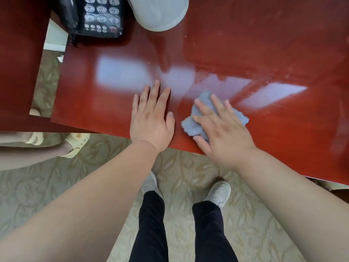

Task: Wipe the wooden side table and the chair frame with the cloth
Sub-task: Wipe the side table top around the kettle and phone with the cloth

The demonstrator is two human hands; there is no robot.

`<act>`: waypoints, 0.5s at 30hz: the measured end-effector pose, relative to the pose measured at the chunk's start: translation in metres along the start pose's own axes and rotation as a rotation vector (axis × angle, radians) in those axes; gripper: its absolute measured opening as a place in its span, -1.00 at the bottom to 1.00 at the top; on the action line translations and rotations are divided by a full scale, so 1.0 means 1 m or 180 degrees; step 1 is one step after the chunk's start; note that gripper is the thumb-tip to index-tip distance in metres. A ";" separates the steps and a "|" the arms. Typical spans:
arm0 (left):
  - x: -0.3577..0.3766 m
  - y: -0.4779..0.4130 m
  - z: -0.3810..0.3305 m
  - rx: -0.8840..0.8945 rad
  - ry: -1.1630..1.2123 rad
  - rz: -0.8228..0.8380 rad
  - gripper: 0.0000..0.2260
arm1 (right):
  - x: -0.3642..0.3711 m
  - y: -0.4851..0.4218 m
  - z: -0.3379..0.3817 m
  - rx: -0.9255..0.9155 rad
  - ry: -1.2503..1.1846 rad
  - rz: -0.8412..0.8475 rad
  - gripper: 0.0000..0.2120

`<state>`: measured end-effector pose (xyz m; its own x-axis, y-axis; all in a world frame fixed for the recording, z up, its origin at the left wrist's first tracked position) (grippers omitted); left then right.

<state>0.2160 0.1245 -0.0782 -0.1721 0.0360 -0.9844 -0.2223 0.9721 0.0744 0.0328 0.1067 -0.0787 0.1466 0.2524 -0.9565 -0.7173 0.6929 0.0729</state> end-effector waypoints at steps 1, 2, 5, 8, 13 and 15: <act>0.001 0.000 0.000 -0.0009 0.0011 0.0002 -0.41 | -0.005 -0.001 -0.016 0.0263 0.0049 -0.0099 -0.46; 0.001 0.000 0.001 -0.0022 0.0016 0.0007 -0.41 | -0.009 -0.003 -0.034 0.0602 0.0074 -0.0162 -0.44; 0.003 -0.001 0.001 -0.0031 0.0044 0.0056 -0.41 | -0.015 -0.010 -0.063 0.1662 0.0023 -0.0153 -0.34; 0.001 0.000 0.002 -0.0005 0.0130 0.0155 -0.41 | -0.008 -0.025 -0.022 0.1622 0.0142 -0.0049 -0.31; -0.012 -0.004 0.028 0.0069 0.0835 0.0370 -0.44 | 0.023 -0.020 0.082 0.0493 0.0142 0.0070 -0.36; -0.020 -0.001 0.055 0.0062 0.0565 0.0217 -0.49 | 0.025 -0.019 0.082 0.0410 0.0189 0.0076 -0.37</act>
<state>0.2723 0.1359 -0.0672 -0.3530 0.0621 -0.9336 -0.1860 0.9732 0.1350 0.1055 0.1551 -0.0807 0.0872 0.2321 -0.9688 -0.6263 0.7690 0.1279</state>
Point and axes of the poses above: each hand's wrist, its own y-axis away from the middle knuckle, its own x-axis out of the palm, z = x × y, the point moved 8 cm from there along -y, towards the middle knuckle
